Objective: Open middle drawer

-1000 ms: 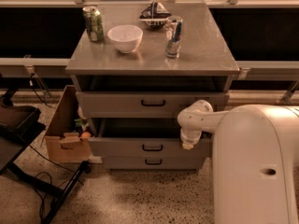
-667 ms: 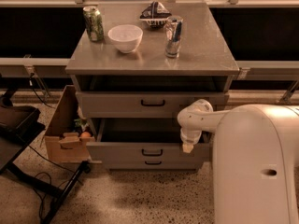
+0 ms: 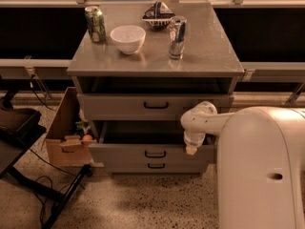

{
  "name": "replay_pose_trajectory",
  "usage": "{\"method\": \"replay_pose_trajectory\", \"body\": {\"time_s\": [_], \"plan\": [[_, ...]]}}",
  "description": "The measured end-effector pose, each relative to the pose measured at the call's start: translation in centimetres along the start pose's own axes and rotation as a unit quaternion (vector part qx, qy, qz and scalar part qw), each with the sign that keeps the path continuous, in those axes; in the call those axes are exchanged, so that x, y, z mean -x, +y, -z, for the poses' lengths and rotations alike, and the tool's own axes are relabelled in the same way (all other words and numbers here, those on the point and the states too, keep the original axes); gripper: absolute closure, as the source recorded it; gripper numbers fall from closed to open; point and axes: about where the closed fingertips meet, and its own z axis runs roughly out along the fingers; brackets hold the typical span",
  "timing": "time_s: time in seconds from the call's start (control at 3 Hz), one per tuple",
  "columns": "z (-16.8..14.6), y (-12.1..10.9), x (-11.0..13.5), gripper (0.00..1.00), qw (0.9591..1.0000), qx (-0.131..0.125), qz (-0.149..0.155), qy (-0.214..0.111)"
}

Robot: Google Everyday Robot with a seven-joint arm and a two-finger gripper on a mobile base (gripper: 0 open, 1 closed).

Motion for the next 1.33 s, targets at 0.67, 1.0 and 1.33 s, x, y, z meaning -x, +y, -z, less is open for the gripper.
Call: {"method": "replay_pose_trajectory", "body": {"time_s": [0.67, 1.0, 1.33], "plan": [[0.0, 0.0, 0.0, 0.18, 1.0, 0.0, 0.0, 0.0], [-0.01, 0.01, 0.0, 0.0, 1.0, 0.0, 0.0, 0.0], [-0.01, 0.01, 0.0, 0.0, 1.0, 0.0, 0.0, 0.0]]}}
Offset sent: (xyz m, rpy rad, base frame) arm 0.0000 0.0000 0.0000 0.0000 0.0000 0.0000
